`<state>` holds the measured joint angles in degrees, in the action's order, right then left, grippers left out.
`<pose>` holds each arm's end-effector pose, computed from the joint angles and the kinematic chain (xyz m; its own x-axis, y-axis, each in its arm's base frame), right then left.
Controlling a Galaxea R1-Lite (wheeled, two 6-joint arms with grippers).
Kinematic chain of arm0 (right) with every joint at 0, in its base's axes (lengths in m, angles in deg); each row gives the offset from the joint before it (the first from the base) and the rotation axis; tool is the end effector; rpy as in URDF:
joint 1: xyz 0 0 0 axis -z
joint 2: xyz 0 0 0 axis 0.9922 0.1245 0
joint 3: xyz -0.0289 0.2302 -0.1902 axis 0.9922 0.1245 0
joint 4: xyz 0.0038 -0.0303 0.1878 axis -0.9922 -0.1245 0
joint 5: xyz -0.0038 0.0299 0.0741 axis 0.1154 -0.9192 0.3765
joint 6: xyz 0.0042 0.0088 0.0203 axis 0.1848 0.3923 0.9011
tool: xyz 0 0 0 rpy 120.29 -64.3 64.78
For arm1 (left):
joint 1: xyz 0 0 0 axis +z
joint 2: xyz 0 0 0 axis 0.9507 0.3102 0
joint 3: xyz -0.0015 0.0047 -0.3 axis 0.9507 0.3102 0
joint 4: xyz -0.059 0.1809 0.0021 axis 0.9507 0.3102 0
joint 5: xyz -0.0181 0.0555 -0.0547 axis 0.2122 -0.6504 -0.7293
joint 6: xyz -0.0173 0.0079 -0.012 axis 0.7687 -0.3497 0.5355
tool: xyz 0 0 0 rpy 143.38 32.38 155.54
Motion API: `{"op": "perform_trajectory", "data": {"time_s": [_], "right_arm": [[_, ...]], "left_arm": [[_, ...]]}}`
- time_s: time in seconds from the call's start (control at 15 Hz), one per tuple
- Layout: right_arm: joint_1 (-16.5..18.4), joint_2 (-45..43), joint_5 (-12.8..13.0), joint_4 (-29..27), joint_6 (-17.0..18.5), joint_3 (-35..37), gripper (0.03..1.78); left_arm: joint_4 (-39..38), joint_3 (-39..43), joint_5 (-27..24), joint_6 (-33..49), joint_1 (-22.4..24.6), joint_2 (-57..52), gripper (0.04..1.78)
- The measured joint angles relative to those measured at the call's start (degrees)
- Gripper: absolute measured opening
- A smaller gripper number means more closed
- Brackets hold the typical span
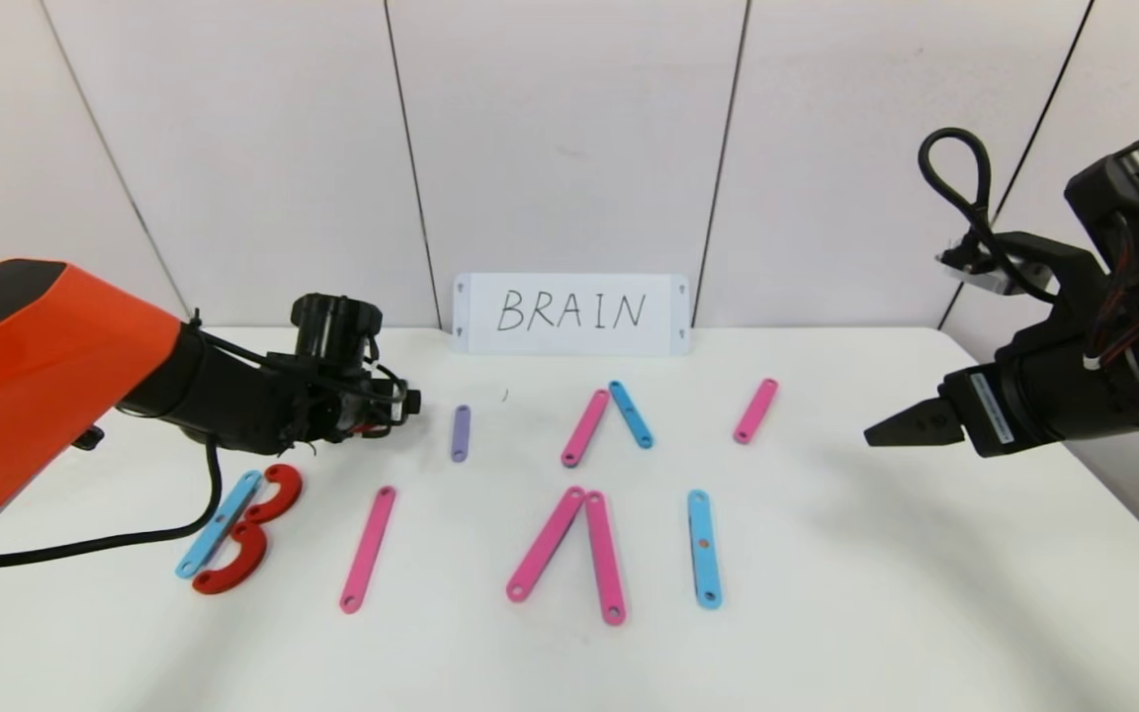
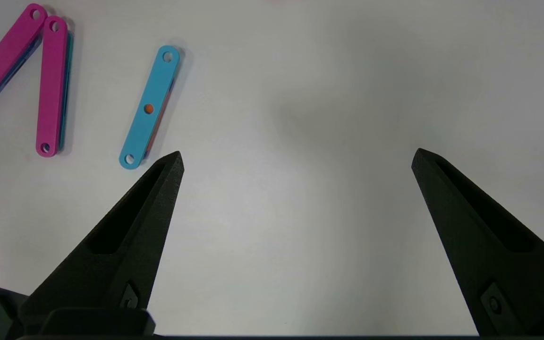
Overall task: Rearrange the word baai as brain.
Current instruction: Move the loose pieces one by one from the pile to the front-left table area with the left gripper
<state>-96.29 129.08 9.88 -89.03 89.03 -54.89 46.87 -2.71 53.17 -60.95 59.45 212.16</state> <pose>0.2447 0.0599 0.2420 0.5952 0.2058 -0.7768 -0.2753 0.9604 0.0436 0.4051 -0.0838 0.1002 0.8455 0.0725 -0.5290 -0.0535 0.9973 0.0511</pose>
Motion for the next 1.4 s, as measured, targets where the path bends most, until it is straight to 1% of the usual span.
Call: {"op": "perform_trajectory", "data": {"time_s": [0.33,0.6,1.4], "right_arm": [[-0.06,0.07,-0.02,0.09,-0.13,0.24,1.70],[-0.06,0.07,-0.02,0.06,-0.32,0.28,1.70],[-0.06,0.07,-0.04,0.06,-0.52,0.39,1.70]], "left_arm": [[0.22,-0.76,0.24,1.71,0.09,0.79,1.73],[5.44,-3.01,-0.09,5.24,0.45,0.77,1.73],[5.40,-3.54,-0.91,5.40,0.61,1.16,1.73]]}}
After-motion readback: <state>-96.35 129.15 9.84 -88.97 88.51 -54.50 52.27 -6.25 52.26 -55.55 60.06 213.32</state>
